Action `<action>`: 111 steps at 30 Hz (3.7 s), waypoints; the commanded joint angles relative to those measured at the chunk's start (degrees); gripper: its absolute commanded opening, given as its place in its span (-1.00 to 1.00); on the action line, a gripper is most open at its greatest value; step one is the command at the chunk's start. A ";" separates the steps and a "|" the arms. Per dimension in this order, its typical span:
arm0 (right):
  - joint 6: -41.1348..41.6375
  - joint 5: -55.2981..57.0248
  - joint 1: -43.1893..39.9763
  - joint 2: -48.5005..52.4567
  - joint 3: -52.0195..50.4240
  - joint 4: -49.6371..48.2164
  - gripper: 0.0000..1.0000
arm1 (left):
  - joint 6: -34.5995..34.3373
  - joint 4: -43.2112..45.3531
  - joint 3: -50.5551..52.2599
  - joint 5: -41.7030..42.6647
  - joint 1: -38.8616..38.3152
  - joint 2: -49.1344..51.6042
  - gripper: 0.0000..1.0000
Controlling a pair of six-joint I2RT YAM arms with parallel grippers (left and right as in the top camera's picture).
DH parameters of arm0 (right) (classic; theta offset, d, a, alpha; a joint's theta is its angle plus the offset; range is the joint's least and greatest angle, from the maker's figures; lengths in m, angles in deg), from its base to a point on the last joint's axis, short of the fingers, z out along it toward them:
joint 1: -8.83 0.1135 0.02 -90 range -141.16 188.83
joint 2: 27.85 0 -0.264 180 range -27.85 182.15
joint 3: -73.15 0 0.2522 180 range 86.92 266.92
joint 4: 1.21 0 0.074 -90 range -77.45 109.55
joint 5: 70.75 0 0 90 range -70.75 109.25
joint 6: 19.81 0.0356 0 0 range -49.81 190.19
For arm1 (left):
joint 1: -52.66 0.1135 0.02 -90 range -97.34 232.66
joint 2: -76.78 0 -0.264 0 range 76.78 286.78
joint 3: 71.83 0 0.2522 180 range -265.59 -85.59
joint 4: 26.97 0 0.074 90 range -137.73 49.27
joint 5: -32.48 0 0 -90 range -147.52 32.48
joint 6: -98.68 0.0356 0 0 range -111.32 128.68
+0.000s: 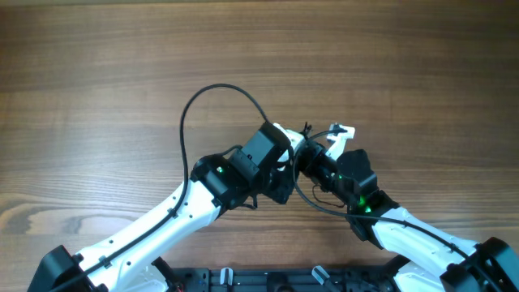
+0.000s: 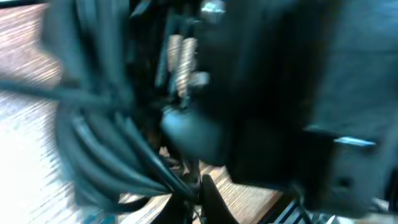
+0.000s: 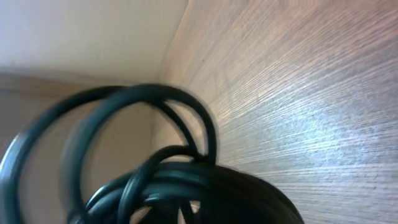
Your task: Untangle cables
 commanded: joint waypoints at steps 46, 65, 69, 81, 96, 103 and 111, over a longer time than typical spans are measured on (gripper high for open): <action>-11.23 -4.92 -19.21 -6.58 0.74 26.14 0.99 | -27.12 24.90 -0.17 -6.49 16.57 27.52 -0.92; -30.82 -24.92 -12.46 -11.06 0.74 11.34 0.58 | -5.79 2.89 -1.11 12.00 24.72 -0.20 -0.92; -29.92 -21.66 -12.28 -11.06 0.74 11.74 0.40 | -7.54 2.75 -1.11 12.02 22.86 -0.20 -0.92; -24.46 -9.77 -12.28 -11.06 0.74 12.74 0.19 | -6.75 -1.01 -1.07 12.46 19.65 -0.20 -0.92; -14.21 7.23 -15.19 -8.55 0.74 26.95 0.12 | -6.73 11.78 -1.07 28.83 15.39 -0.31 -0.93; -14.58 3.39 -30.10 -8.57 0.74 32.76 0.10 | -3.54 11.52 -1.07 33.59 16.92 -0.31 -0.92; -19.89 -12.55 -34.60 -8.57 0.74 31.34 0.05 | -5.66 11.06 -1.07 24.61 22.73 -0.28 -0.92</action>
